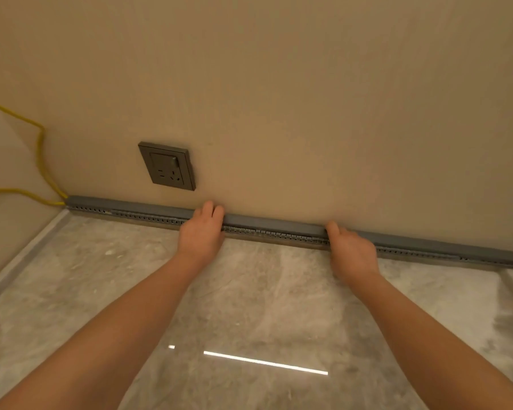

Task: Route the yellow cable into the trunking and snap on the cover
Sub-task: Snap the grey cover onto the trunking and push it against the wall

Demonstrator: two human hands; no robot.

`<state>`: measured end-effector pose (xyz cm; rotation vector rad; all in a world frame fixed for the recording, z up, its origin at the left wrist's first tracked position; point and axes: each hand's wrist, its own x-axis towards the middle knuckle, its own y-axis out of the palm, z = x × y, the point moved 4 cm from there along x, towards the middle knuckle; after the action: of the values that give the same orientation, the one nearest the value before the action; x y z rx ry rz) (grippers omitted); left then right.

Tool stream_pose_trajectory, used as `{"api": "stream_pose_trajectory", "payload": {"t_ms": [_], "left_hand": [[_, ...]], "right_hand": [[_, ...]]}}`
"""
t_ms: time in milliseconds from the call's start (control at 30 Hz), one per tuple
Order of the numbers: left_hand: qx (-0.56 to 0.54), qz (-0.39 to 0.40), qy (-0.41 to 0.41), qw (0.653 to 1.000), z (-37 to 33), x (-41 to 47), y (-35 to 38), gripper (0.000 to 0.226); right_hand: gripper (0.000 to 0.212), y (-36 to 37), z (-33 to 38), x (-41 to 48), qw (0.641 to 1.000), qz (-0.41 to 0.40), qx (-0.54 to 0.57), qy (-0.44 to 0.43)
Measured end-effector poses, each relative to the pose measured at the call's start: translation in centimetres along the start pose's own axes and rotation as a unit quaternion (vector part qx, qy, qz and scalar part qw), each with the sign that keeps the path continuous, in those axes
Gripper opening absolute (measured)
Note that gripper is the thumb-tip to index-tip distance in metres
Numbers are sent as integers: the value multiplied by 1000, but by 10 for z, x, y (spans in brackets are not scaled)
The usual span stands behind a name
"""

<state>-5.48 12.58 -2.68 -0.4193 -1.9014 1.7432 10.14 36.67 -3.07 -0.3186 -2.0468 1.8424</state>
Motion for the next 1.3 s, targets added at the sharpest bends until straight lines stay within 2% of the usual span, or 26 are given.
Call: {"api": "stream_pose_trajectory", "payload": {"t_ms": [200,433,733,1000,1300], "left_hand": [[15,1,1,1000,-6,-1,-3,37],[0,13,14,1000,-14,-2,-8,41],[18,24,27,999,-20,0,-14,31],[17,0,76,997,-33,9,-10,21],[21,-1,82,996,-43,7,-9,34]], "right_hand": [[31,-4,-4,1,1000,-25,11,6],[32,-6,-6,0,1000,-17,10,8],[24,-11,-9,4,1000,-17,-25,8],[42,-9,-13,2,999,7,-32,0],[40,-4,-18,4,999,24,18,12]]}}
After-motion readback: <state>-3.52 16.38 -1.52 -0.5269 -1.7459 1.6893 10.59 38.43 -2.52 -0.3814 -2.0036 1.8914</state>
